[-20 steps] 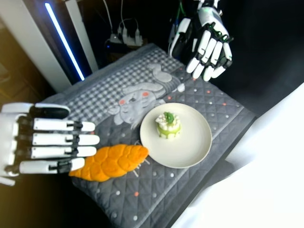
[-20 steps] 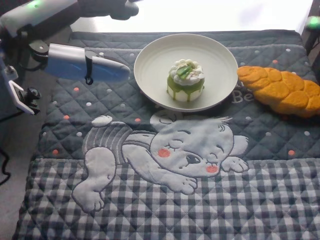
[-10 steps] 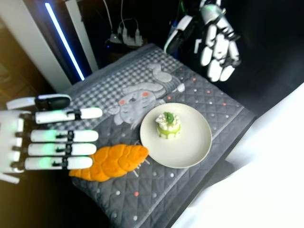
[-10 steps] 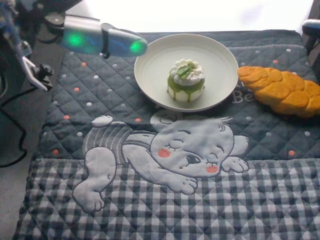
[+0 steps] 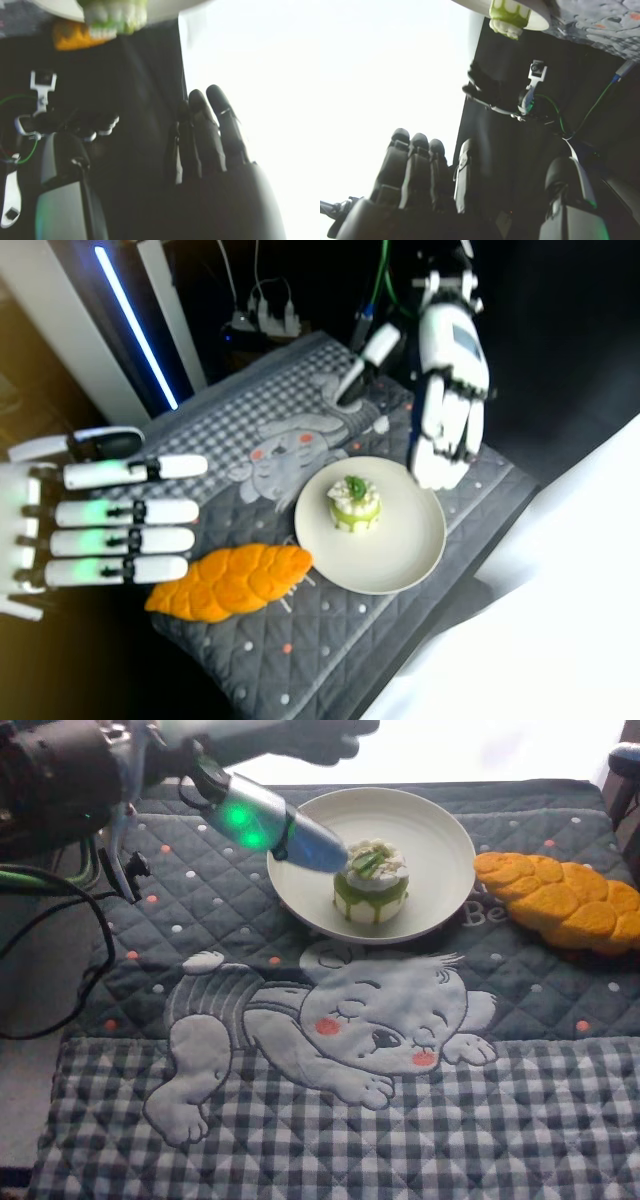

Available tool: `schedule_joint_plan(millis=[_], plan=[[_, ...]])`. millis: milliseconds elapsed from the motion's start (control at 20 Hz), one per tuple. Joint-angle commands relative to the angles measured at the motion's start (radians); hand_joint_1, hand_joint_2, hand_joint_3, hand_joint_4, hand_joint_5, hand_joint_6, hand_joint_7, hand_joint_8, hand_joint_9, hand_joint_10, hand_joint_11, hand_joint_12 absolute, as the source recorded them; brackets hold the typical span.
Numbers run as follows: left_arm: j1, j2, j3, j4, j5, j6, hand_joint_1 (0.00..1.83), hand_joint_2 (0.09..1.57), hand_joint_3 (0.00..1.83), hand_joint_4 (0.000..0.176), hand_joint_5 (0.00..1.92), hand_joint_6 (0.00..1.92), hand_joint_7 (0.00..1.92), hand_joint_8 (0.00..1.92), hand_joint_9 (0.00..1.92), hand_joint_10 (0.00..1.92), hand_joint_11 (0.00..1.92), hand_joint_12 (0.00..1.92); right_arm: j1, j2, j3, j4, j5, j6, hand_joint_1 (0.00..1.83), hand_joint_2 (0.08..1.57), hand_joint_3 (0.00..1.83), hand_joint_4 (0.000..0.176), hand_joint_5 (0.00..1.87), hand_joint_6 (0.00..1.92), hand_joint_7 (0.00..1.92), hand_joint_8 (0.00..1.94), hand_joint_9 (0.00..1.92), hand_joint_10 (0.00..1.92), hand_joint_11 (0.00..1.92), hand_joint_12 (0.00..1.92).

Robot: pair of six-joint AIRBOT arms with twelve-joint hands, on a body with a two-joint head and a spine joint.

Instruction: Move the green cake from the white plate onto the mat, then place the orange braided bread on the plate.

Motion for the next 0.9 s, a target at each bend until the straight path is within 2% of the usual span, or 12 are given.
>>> schedule_joint_plan(millis=[0,50,150,200,250,350,400,500,600,650,700,850], plan=[[-0.020,-0.006,0.006,-0.008,-0.050,-0.023,0.75,0.83,0.00,0.030,0.20,0.01,0.39,0.00,0.44,0.00,0.20,0.54,0.011,0.009,0.000,0.044,0.130,-0.001,0.30,0.96,0.03,0.136,0.25,0.00,0.01,0.00,0.03,0.01,0.00,0.00],[-0.026,-0.021,0.018,0.052,-0.039,-0.061,0.77,0.81,0.00,0.055,0.19,0.00,0.39,0.00,0.44,0.00,0.21,0.65,0.011,0.010,-0.001,0.044,0.133,-0.001,0.30,0.96,0.04,0.144,0.25,0.00,0.02,0.01,0.03,0.01,0.00,0.00],[-0.039,-0.062,0.058,0.193,-0.023,-0.171,0.80,0.78,0.00,0.069,0.14,0.00,0.41,0.00,0.43,0.00,0.18,0.72,0.011,0.010,-0.003,0.044,0.137,-0.002,0.26,0.97,0.04,0.139,0.25,0.00,0.02,0.01,0.03,0.01,0.00,0.00],[-0.046,-0.088,0.080,0.264,-0.018,-0.228,0.75,0.77,0.00,0.026,0.15,0.00,0.43,0.00,0.44,0.00,0.18,0.69,0.011,0.010,-0.005,0.044,0.138,-0.006,0.24,0.97,0.04,0.133,0.25,0.00,0.02,0.00,0.03,0.01,0.00,0.00],[-0.053,-0.104,0.092,0.314,-0.012,-0.257,0.72,0.76,0.00,0.010,0.16,0.00,0.45,0.01,0.47,0.01,0.17,0.68,0.011,0.010,-0.007,0.044,0.139,-0.009,0.24,0.96,0.04,0.132,0.24,0.00,0.02,0.01,0.03,0.01,0.00,0.00],[-0.068,-0.130,0.107,0.391,0.001,-0.296,0.70,0.74,0.00,0.020,0.17,0.01,0.45,0.00,0.48,0.01,0.19,0.68,0.011,0.009,-0.010,0.044,0.141,-0.013,0.26,0.91,0.02,0.141,0.26,0.00,0.03,0.01,0.05,0.01,0.00,0.00],[-0.076,-0.138,0.108,0.425,0.009,-0.304,0.69,0.73,0.00,0.071,0.16,0.00,0.44,0.00,0.48,0.01,0.19,0.68,0.012,0.009,-0.012,0.044,0.143,-0.013,0.24,0.93,0.03,0.136,0.25,0.00,0.04,0.01,0.05,0.01,0.01,0.00],[-0.085,-0.150,0.108,0.462,0.023,-0.305,0.68,0.73,0.00,0.127,0.14,0.00,0.44,0.00,0.49,0.00,0.14,0.71,0.012,0.009,-0.014,0.044,0.145,-0.014,0.23,0.97,0.05,0.145,0.26,0.00,0.05,0.01,0.06,0.01,0.00,0.00],[-0.090,-0.158,0.108,0.499,0.040,-0.305,0.69,0.71,0.00,0.145,0.14,0.00,0.45,0.00,0.47,0.00,0.02,0.78,0.012,0.009,-0.016,0.044,0.146,-0.014,0.21,0.97,0.04,0.149,0.26,0.00,0.08,0.02,0.09,0.02,0.02,0.01],[-0.090,-0.160,0.108,0.514,0.045,-0.306,0.71,0.70,0.00,0.130,0.16,0.00,0.46,0.00,0.48,0.00,0.00,0.83,0.012,0.009,-0.017,0.044,0.146,-0.014,0.20,0.97,0.04,0.148,0.26,0.00,0.07,0.01,0.10,0.02,0.03,0.01],[-0.089,-0.160,0.108,0.552,0.051,-0.330,0.75,0.68,0.00,0.125,0.19,0.00,0.47,0.00,0.47,0.00,0.00,0.92,0.013,0.009,-0.019,0.044,0.146,-0.015,0.18,1.01,0.06,0.172,0.25,0.00,0.05,0.00,0.07,0.01,0.00,0.00],[-0.085,-0.161,0.109,0.575,0.064,-0.333,0.75,0.69,0.00,0.102,0.22,0.01,0.50,0.01,0.49,0.01,0.03,0.94,0.013,0.009,-0.021,0.044,0.147,-0.015,0.15,1.04,0.07,0.176,0.25,0.00,0.03,0.00,0.07,0.01,0.00,0.00]])
